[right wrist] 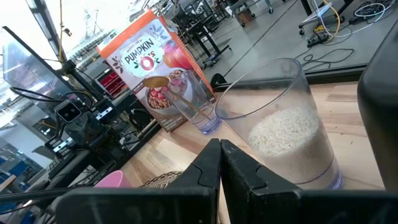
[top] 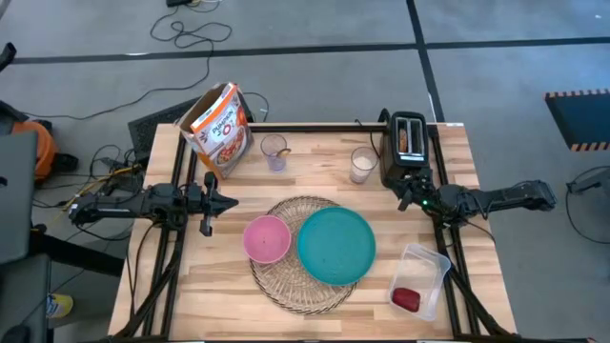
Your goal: Arrange a breakfast setting
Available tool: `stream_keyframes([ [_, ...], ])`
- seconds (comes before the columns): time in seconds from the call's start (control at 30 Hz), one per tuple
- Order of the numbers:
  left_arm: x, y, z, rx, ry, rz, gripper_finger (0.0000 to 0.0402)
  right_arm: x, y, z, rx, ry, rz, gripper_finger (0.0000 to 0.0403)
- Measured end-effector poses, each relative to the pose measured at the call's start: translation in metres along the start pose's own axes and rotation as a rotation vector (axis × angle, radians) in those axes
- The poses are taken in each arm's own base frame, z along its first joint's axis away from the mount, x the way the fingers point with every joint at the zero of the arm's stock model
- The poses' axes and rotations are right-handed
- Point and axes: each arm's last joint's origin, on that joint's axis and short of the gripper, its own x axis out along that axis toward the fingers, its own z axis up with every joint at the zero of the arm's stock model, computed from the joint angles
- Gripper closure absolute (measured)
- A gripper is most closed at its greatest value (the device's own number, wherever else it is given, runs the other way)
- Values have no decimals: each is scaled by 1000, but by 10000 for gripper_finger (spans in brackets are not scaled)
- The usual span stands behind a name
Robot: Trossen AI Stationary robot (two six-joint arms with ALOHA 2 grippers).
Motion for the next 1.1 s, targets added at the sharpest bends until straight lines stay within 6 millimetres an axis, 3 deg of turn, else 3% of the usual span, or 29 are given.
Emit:
stream_keyframes([
  [1.1,0,0,0,0,0,0,401,0,0,0,0,0,0,368],
])
